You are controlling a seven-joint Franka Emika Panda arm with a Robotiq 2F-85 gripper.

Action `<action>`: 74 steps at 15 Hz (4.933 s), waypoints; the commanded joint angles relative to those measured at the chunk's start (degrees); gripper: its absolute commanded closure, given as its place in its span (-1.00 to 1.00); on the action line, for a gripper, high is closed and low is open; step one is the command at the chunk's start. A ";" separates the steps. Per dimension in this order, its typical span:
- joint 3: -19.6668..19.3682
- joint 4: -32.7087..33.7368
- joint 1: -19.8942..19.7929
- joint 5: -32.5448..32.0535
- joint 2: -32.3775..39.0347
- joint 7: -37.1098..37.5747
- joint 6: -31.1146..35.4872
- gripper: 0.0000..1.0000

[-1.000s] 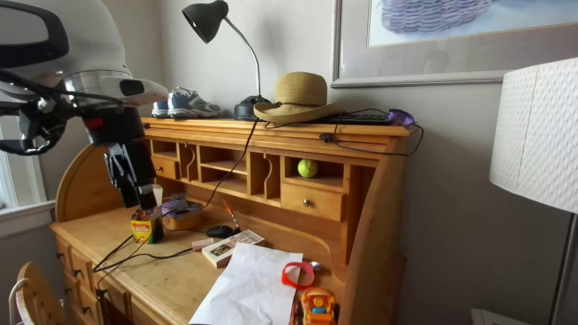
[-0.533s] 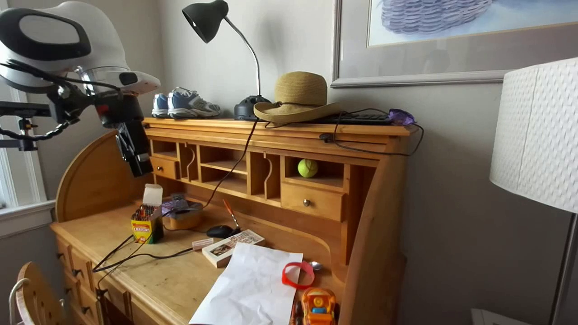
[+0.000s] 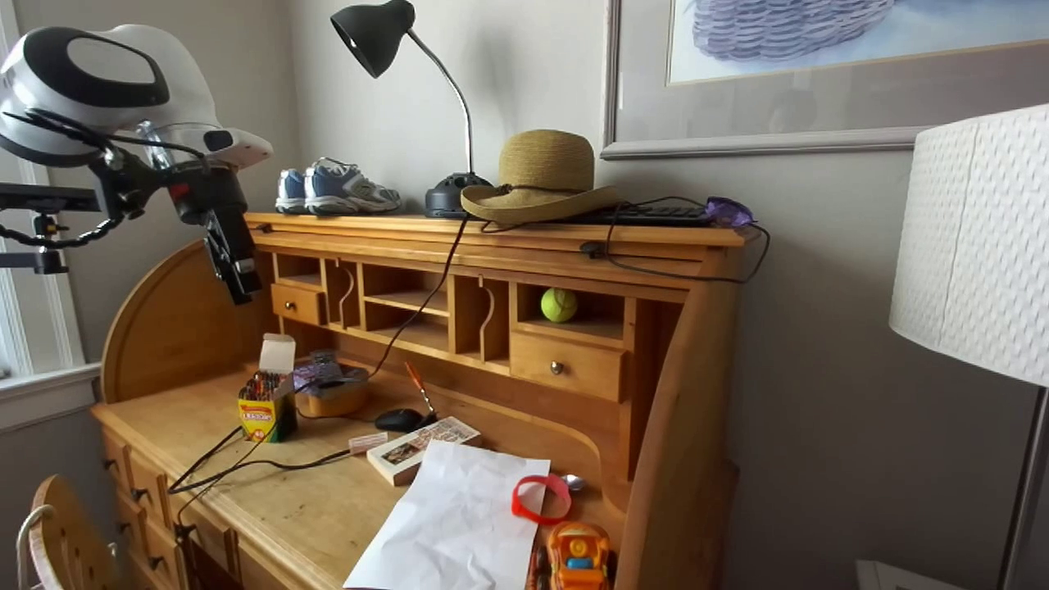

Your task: Put the box of crayons on top of the dresser

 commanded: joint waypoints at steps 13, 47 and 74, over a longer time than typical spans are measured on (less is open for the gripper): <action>10.14 22.14 10.70 -3.69 26.67 32.78 -4.75 -1.00; 0.59 14.91 16.93 -13.43 34.92 65.00 25.77 -1.00; -1.51 22.33 25.19 -0.27 39.34 41.22 5.99 -1.00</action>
